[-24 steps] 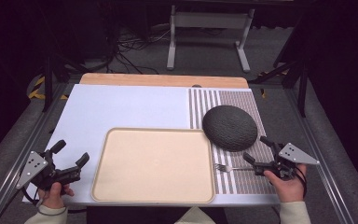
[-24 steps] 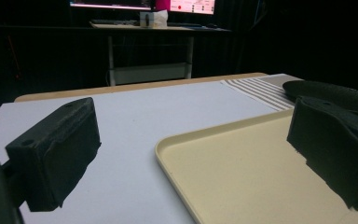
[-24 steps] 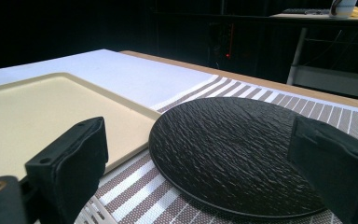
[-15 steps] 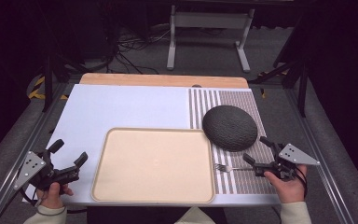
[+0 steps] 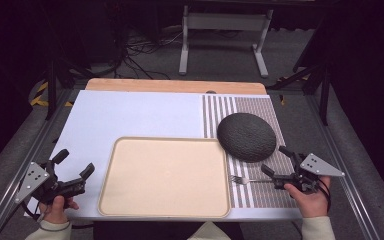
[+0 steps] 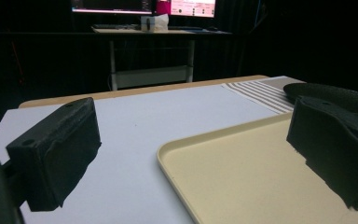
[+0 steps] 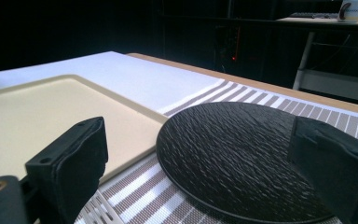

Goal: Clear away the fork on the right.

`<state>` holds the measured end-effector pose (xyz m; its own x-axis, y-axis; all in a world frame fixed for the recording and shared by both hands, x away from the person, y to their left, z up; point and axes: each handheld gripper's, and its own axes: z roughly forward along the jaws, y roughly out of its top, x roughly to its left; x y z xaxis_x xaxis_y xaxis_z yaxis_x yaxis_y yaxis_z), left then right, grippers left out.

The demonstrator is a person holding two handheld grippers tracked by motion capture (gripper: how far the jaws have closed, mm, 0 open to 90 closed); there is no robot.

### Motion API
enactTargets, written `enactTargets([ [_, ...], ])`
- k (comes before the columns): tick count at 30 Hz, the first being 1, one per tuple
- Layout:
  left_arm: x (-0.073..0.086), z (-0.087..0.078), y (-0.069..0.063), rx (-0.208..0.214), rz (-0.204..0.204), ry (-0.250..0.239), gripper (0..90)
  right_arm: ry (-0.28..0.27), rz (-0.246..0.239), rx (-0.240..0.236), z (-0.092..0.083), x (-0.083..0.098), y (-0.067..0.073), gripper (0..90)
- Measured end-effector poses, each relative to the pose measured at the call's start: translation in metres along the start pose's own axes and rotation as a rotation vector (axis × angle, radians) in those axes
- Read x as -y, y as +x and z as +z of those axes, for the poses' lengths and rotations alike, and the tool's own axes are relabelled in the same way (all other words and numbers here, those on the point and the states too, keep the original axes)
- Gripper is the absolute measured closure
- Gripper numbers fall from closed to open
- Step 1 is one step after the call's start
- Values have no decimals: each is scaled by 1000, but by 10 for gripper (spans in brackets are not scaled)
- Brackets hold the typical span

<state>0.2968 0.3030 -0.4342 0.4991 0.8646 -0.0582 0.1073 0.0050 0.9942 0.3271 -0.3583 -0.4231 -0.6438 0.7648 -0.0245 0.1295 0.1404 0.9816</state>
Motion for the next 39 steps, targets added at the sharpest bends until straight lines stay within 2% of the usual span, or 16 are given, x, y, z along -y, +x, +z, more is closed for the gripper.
enactTargets([
  [5, -1, -1, -2, -1, 11, 0, 29, 11, -12, -15, 3, -5, 1, 55],
  [12, -1, -1, -1, 2, 7, 0, 29, 46, -29, -49, 11, -17, 2, 54],
  [17, -2, -2, -1, 6, 5, 2, 29, 87, -40, -73, 20, -24, 2, 54],
  [21, -2, -1, 0, 3, 3, 3, 29, 147, -85, -99, 28, -33, 3, 55],
  [24, -1, -1, -1, 9, 8, 6, 33, 171, -91, -126, 32, -38, 4, 55],
  [29, -2, -1, -2, 15, 10, 10, 34, 256, -135, -177, 43, -46, 7, 56],
  [32, -1, -1, -1, 17, 11, 13, 33, 335, -163, -202, 48, -48, 8, 58],
  [34, -1, -1, -1, 17, 10, 14, 34, 374, -185, -216, 50, -49, 9, 67],
  [35, -1, -1, -1, 16, 11, 14, 34, 374, -185, -216, 50, -49, 9, 67],
  [39, -1, -1, -1, 16, 4, 10, 33, 473, -230, -234, 55, -53, 9, 67],
])
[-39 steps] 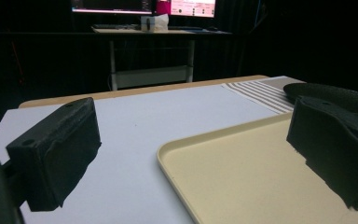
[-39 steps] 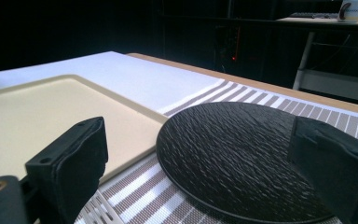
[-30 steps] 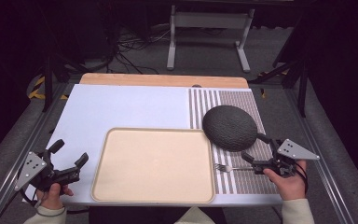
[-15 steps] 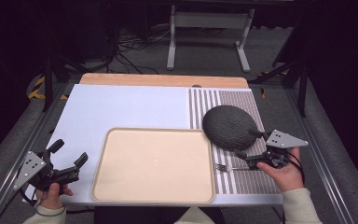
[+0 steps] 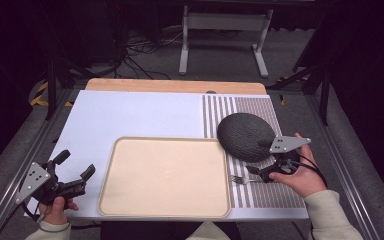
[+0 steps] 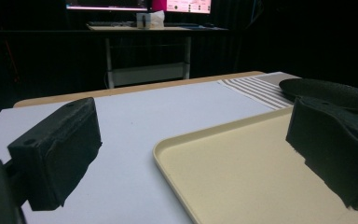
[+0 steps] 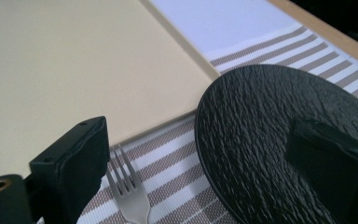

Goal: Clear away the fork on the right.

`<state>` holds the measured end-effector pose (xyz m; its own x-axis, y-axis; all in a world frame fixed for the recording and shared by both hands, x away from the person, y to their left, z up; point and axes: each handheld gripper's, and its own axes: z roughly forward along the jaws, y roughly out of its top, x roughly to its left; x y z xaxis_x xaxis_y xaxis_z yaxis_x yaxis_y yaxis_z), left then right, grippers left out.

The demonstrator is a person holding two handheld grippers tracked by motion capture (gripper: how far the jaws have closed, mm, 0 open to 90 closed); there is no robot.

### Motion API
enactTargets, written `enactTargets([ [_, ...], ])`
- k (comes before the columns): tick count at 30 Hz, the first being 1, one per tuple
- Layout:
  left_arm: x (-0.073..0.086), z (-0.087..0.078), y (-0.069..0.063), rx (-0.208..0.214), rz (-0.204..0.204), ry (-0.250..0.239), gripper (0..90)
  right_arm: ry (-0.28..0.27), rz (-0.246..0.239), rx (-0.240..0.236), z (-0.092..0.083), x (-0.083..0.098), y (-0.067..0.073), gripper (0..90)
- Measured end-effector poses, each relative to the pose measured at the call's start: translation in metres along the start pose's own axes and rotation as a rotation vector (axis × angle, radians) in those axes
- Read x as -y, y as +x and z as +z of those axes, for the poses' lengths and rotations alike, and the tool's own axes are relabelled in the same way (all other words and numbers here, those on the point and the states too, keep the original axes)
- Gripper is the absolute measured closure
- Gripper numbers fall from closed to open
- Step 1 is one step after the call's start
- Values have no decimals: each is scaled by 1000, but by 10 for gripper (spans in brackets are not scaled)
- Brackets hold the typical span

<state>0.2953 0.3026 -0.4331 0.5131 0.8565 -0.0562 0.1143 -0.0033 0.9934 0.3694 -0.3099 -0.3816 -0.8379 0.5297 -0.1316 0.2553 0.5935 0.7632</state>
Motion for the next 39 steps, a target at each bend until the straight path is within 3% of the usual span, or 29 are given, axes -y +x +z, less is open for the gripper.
enactTargets([
  [1, 0, 0, 0, 0, 0, 0, 33, 0, 0, 0, 0, 0, 0, 67],
  [11, 0, 1, 0, 5, 1, 8, 33, 193, -82, -32, 0, -8, -4, 68],
  [19, 1, 2, 0, 5, -2, 10, 33, 262, -120, -52, 2, -6, -3, 87],
  [32, 0, 2, 0, 7, 0, 10, 33, 424, -178, -101, 7, -3, -2, 102],
  [39, 0, 2, 1, 3, 1, 8, 33, 472, -197, -103, 12, -1, -2, 103],
])
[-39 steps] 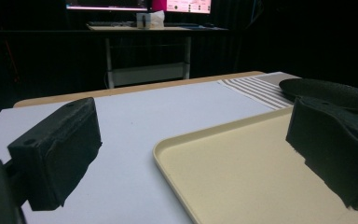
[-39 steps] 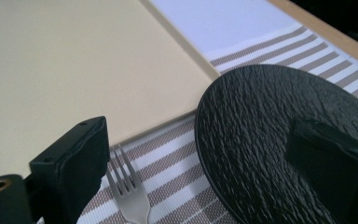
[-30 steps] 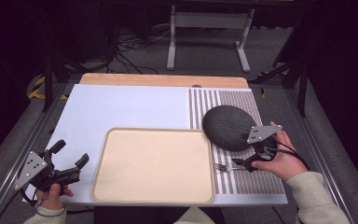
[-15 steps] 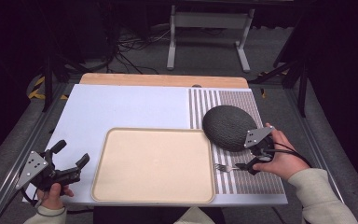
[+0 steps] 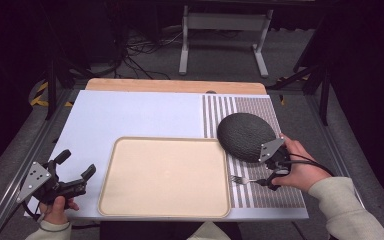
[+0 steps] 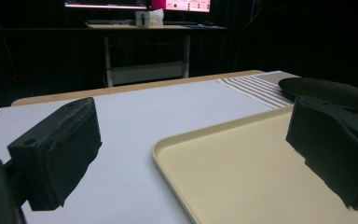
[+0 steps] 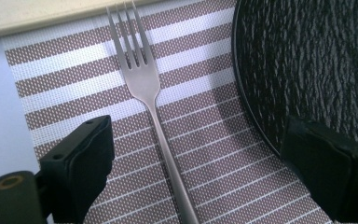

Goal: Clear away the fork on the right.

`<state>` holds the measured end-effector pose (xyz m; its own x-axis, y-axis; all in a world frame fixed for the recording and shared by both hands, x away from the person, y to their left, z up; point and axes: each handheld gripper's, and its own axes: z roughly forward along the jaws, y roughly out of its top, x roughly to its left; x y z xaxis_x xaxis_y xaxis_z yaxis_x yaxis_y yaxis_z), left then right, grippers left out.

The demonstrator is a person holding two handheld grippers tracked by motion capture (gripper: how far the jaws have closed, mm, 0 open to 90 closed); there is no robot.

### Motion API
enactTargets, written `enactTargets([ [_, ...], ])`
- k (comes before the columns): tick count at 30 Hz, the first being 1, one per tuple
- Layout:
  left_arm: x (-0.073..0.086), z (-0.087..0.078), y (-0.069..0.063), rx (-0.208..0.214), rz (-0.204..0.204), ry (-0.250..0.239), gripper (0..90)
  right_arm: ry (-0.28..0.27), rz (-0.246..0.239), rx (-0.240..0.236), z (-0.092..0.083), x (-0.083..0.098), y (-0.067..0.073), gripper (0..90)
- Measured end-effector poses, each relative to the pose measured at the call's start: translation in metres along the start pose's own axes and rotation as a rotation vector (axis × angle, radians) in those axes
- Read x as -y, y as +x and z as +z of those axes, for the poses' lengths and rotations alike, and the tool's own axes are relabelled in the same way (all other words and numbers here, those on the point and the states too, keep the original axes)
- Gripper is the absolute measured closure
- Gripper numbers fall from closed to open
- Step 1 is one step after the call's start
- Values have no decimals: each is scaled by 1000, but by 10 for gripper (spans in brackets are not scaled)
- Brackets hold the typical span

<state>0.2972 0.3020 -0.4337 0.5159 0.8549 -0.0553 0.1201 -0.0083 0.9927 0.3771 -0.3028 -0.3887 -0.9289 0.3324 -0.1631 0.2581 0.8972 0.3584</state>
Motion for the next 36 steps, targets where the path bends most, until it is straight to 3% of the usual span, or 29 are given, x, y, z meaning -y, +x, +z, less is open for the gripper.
enactTargets([
  [8, 0, 1, 0, 3, 4, 2, 33, 35, -17, -15, 7, 1, -2, 123],
  [12, 0, 2, 0, 5, 2, 2, 33, 52, -26, -43, 11, 1, -2, 189],
  [20, 0, 4, 0, 10, 4, 3, 34, 145, -129, -126, 24, 1, -1, 420],
  [25, 0, 4, 0, 12, 4, 2, 33, 212, -147, -134, 26, 0, 0, 466],
  [31, -1, 5, -1, 14, 6, 5, 33, 274, -199, -137, 25, -2, -2, 657],
  [36, -1, 5, -1, 14, 6, 5, 33, 323, -245, -153, 27, -4, -3, 754],
])
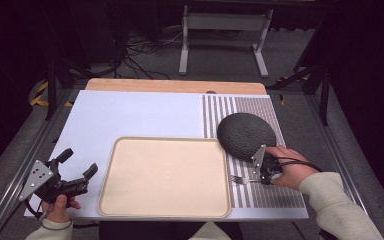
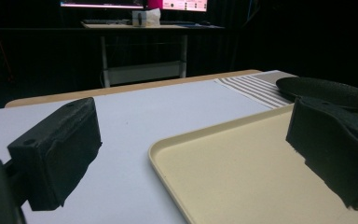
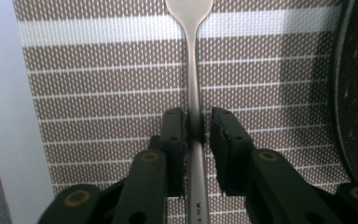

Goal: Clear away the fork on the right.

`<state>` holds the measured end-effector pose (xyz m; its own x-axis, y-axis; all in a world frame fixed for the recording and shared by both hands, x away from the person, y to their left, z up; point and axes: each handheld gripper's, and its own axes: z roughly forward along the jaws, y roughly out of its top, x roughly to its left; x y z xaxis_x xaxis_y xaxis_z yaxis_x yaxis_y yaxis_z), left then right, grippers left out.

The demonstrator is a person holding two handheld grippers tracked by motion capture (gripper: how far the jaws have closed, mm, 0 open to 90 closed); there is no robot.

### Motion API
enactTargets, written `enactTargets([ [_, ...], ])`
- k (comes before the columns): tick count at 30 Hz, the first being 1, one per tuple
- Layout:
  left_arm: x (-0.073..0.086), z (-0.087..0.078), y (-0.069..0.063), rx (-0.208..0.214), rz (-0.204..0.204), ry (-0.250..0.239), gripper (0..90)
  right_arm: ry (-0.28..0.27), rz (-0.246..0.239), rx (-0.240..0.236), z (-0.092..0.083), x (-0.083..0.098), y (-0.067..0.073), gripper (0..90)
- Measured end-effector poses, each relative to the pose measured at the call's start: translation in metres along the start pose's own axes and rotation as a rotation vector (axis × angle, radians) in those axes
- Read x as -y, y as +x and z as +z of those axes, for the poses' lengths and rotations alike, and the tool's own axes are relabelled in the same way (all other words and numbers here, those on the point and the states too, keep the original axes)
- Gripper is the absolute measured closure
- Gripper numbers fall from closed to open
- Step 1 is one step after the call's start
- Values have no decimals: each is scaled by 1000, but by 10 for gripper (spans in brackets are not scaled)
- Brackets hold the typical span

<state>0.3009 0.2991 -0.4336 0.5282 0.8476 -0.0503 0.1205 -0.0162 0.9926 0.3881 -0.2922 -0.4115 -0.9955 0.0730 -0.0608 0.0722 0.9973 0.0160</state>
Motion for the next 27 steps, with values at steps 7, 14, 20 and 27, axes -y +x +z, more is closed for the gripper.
enactTargets([
  [7, 0, 0, 0, 1, 0, 0, 33, 35, -33, -7, 2, -4, 0, 830],
  [14, 0, 0, 0, 0, -2, -2, 33, 45, -49, -11, 2, -6, -1, 835],
  [20, 0, 0, 1, 1, -4, -3, 33, 48, -48, -9, 2, -6, -1, 836],
  [27, 0, 0, 1, 0, -6, -4, 33, 30, -41, -4, -2, -5, 0, 837],
])
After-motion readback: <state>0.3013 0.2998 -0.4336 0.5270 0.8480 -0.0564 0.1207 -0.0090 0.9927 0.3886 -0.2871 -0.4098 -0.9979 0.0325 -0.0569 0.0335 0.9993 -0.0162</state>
